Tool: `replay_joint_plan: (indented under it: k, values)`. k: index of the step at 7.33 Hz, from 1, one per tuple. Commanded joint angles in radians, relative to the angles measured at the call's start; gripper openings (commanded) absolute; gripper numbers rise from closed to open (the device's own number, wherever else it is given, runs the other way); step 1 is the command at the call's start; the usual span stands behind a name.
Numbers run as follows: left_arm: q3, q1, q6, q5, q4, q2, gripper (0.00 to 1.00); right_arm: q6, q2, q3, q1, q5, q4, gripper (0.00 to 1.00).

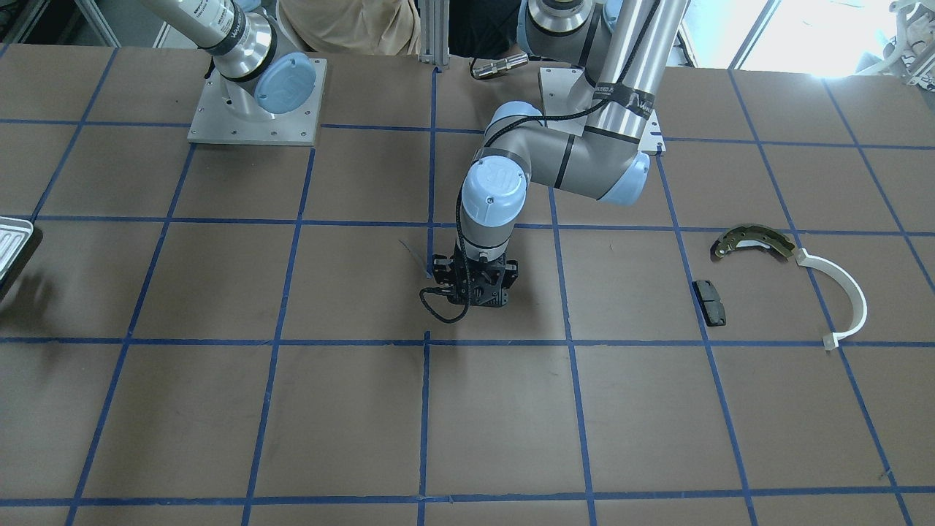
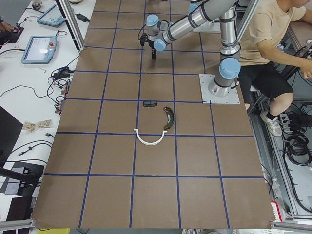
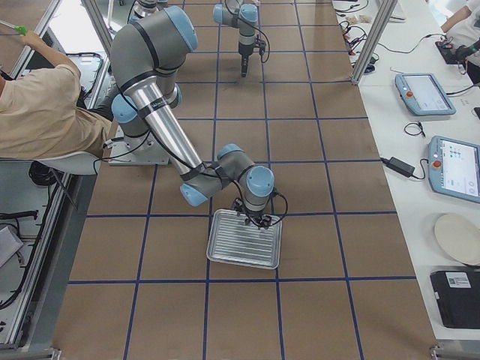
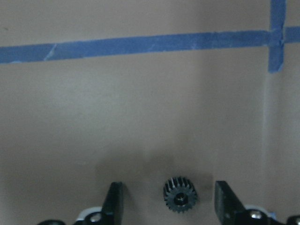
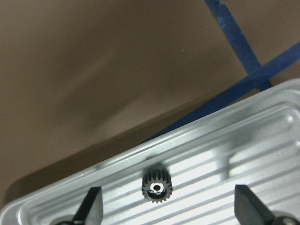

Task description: Place bearing gear from tray to pile

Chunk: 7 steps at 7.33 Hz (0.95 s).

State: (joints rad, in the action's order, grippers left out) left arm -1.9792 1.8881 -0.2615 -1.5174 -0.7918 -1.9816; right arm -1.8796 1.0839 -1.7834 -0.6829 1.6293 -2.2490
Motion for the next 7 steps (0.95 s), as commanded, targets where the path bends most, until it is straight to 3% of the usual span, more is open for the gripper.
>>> replay_joint_plan:
  k: [1,3,5,7]
  values:
    - [0.008,-0.003,0.008,-0.001,0.003,0.007,0.00,-0.004,-0.001,-0.010,0.000,0.000,0.000,1.00]
    - [0.019,-0.010,0.036,-0.029,-0.010,0.030,0.00,0.000,-0.001,-0.013,0.000,0.000,-0.003,1.00]
    - [0.048,-0.070,0.102,-0.078,-0.062,0.052,0.00,0.048,-0.001,-0.017,0.000,0.001,-0.004,0.81]
    - [0.106,-0.235,0.253,-0.079,-0.194,0.105,0.00,0.074,0.004,-0.016,0.000,0.001,-0.001,0.42]
